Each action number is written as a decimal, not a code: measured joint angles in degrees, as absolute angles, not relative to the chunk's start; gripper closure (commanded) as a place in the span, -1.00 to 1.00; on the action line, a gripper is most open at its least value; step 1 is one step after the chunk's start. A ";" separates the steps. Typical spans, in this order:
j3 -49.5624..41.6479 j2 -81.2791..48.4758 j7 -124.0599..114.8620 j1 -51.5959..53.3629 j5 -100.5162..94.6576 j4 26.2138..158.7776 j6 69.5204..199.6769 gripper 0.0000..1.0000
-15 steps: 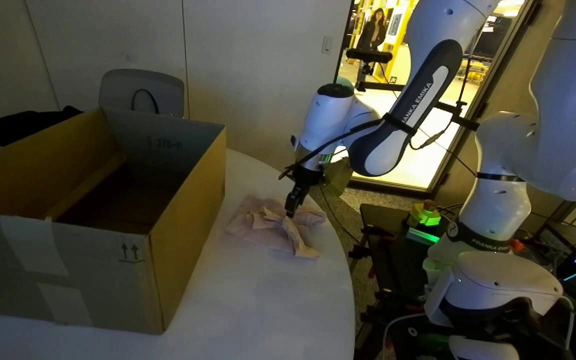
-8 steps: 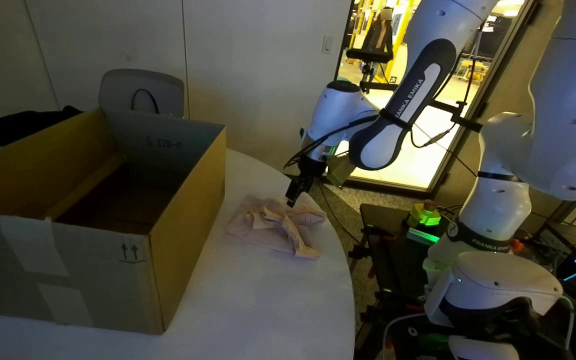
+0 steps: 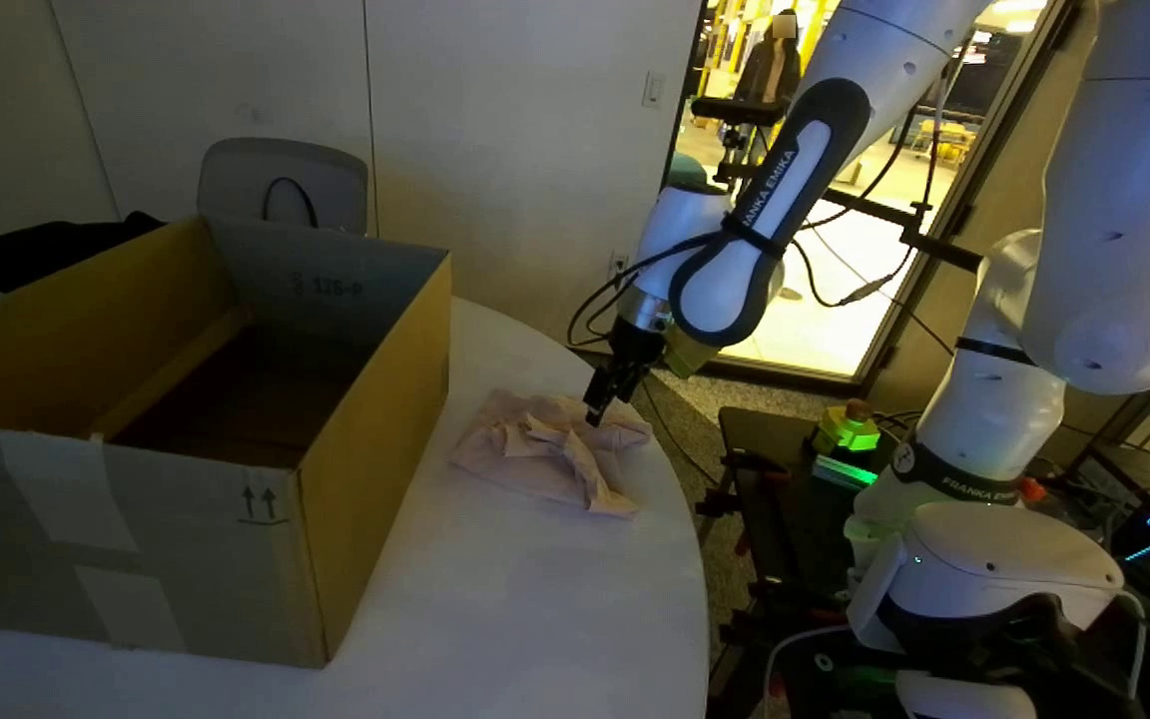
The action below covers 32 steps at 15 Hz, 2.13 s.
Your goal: Pick up the marker, put it on the towel, fold the towel together with the marker and put in the box
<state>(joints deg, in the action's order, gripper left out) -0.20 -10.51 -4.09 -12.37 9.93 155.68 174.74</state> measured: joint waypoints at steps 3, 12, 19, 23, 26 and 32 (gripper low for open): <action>3.11 -14.04 0.59 -16.89 11.81 154.44 174.74 -1.00; 2.95 -20.35 8.49 -24.35 11.59 149.45 174.75 -1.00; 2.28 -22.34 11.72 -25.17 9.62 147.36 174.77 -1.00; 1.81 -25.85 11.72 -25.17 7.92 145.74 174.85 -1.00; 1.83 -28.02 11.72 -25.42 7.53 144.12 174.85 -0.37; 2.30 -28.70 11.72 -25.69 7.03 142.55 174.76 0.56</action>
